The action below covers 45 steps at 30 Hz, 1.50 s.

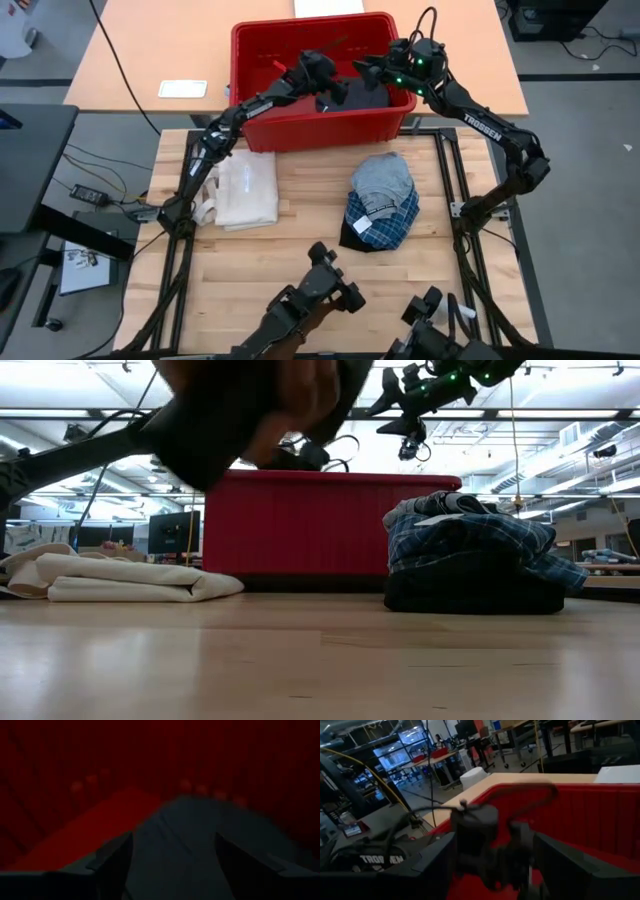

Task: Fold laundry
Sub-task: Remove the gray shorts from the red laundry bin

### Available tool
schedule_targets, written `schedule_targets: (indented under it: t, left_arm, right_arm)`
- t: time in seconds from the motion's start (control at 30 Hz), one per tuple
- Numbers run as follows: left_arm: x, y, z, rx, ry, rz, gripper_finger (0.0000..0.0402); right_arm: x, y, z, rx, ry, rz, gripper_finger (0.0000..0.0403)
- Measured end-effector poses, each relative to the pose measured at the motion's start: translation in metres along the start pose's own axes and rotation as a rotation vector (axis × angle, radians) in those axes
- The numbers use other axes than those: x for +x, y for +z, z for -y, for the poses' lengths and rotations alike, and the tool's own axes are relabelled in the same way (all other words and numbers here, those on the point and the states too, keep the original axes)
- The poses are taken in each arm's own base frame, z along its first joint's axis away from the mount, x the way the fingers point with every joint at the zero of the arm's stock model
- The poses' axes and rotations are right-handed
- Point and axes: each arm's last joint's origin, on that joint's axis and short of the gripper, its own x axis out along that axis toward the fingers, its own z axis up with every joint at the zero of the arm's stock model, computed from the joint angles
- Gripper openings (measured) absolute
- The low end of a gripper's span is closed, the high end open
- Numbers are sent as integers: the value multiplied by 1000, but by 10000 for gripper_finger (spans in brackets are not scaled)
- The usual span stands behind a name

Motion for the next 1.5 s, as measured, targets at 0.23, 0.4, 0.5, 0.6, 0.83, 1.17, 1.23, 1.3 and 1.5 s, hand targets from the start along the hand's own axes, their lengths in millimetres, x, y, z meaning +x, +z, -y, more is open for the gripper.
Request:
schedule_targets:
  t: [0.23, 0.4, 0.5, 0.6, 0.83, 1.17, 1.23, 1.3, 1.5]
  left_arm:
    - [11, -29, 8, 71, -34, -156, 284]
    - [17, -62, 5, 55, -88, -348, 260]
    - [14, -71, 3, 48, -70, -441, 240]
    - [7, -74, 1, 67, 38, -541, 221]
    - [-12, -64, -22, 105, 387, -620, 180]
    - [-54, -7, -52, -184, 305, -441, 157]
    - [-63, 4, -52, -219, 266, -409, 157]
    - [-71, 18, -51, -249, 192, -350, 157]
    - [-88, 53, -60, -348, -192, -134, 157]
  right_arm:
    - [0, 0, 0, 25, 9, -4, 270]
    - [0, 0, -1, 25, 16, -7, 270]
    - [0, 0, -1, 34, 27, -10, 270]
    - [0, 0, -1, 36, 40, -15, 270]
    - [0, -1, -2, 36, 46, -19, 270]
    - [0, -2, -2, 67, 59, -43, 270]
    - [0, -3, -2, 68, 59, -45, 270]
    - [0, -2, -2, 65, 59, -45, 269]
    - [14, -12, 2, 36, 62, -59, 268]
